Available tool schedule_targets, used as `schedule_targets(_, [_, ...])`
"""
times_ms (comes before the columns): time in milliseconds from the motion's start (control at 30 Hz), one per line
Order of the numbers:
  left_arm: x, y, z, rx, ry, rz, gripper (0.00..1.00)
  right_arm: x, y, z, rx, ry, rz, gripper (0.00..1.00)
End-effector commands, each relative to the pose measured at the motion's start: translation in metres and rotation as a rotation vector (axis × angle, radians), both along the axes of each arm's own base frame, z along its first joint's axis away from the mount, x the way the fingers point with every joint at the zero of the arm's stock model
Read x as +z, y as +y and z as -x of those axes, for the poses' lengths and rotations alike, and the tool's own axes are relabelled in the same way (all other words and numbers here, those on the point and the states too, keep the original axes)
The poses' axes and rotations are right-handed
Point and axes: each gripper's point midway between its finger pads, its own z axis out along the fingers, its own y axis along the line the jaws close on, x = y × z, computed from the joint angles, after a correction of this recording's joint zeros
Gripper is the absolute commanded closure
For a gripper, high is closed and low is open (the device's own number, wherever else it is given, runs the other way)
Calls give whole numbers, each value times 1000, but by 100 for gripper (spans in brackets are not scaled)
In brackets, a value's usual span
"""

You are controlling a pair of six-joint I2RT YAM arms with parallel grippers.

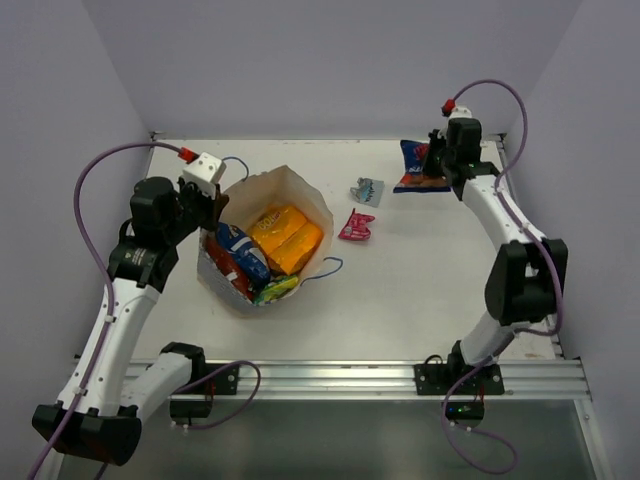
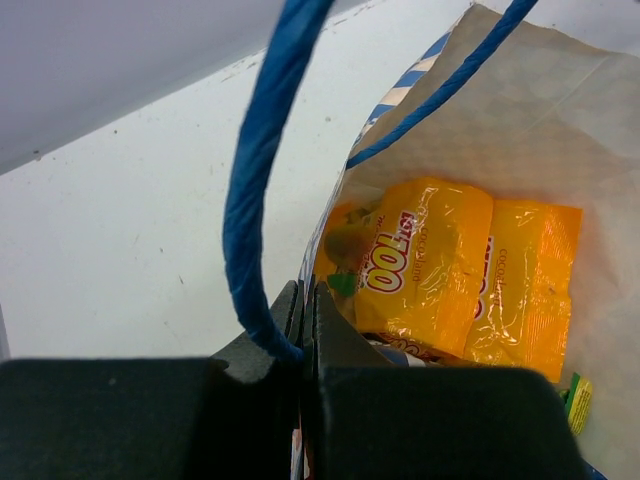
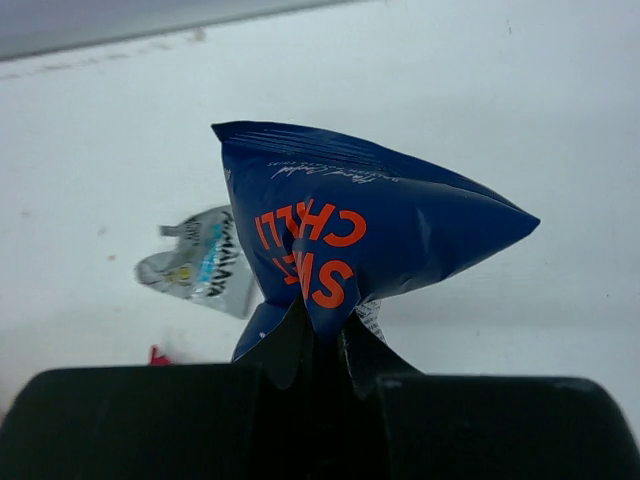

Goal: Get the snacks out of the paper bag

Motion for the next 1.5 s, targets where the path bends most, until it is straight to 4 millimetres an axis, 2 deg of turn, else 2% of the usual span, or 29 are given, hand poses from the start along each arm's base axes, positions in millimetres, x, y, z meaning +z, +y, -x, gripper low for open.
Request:
schedule_targets(0, [64,-9,-6,-56,-196,28,100,-14,-12,-39,-31,-17,-42,100])
schedule_targets(100, [67,-14,-8,-93,-214,21,100,-52,-18,-59,-50,54,-51,94])
schedule_targets(200, [71,-22,-6,-147,-239,20,100,-69,-15,-66,-34,124,-68,61])
schedule_targets(233, [72,-26,-4,-173,-248,20,100,-67,-13,-64,-24,131,-72,45])
schedule_targets(267, [72,-26,-4,-178,-250,20,100,-68,-12,-58,-13,144,-76,40])
schedule_targets(333, [72,-26,-4,-181,-256,10,100,-33,-8,-44,1,84,-85,25])
schedule_targets(367, [71,-26,-4,-182,-255,6,100,-31,-2,-30,18,86,-89,23])
schedule_targets(400, [70,-26,-4,-181,-255,4,100,7,7,-14,62,14,-109,20])
schedule_targets(433, [70,-26,-4,-180,-255,1,100,24,16,-1,104,-23,-109,17])
schedule_targets(467, [70,-26,-4,-180,-255,1,100,25,39,18,170,-18,-112,16])
schedule_targets(500, [70,-25,-5,-179,-253,1,100,40,55,34,219,-46,-113,15])
schedule_targets(533, [70,-25,-5,-179,-253,1,100,67,87,66,315,-106,-98,14])
schedule_targets(567, [69,-25,-5,-179,-251,-1,100,78,102,82,351,-131,-95,14])
schedule_targets(600, [69,-25,-5,-177,-251,1,100,105,114,104,382,-195,-99,14])
schedule_targets(633, [69,-24,-5,-173,-251,0,100,111,147,128,466,-215,-114,13])
schedule_targets(700, [69,-24,-4,-169,-249,2,100,128,171,153,522,-260,-158,13])
schedule_targets(733, [69,-22,-5,-157,-248,2,100,141,195,176,587,-287,-226,13])
schedule_targets(800, [71,-21,-3,-150,-254,1,100,147,221,195,662,-294,-271,13])
schedule_targets(833, [72,-19,-3,-140,-256,-1,100,152,244,214,720,-295,-287,13])
schedule_targets(933, [74,-17,0,-128,-260,1,100,142,291,237,820,-249,-300,13])
schedule_targets(967, [75,-16,1,-126,-262,3,100,124,307,237,837,-203,-285,13])
schedule_targets(1033, [75,-16,3,-128,-260,4,100,117,333,247,874,-182,-287,13])
schedule_targets(1067, [75,-16,4,-128,-261,4,100,109,342,246,875,-166,-278,13])
schedule_targets(1100, [73,-16,5,-126,-256,5,100,89,355,244,882,-126,-261,13])
schedule_targets(1133, [75,-15,5,-123,-261,4,100,87,367,247,897,-111,-266,13])
schedule_targets(1167, [73,-15,6,-124,-258,5,100,78,373,247,901,-86,-255,13])
schedule_targets(1200, [74,-15,7,-124,-258,7,100,55,384,244,904,-39,-231,13])
schedule_targets(1333, [73,-16,8,-125,-255,10,100,29,405,248,930,16,-203,14])
schedule_targets(1467, [70,-16,8,-127,-246,14,100,11,413,250,937,52,-187,19])
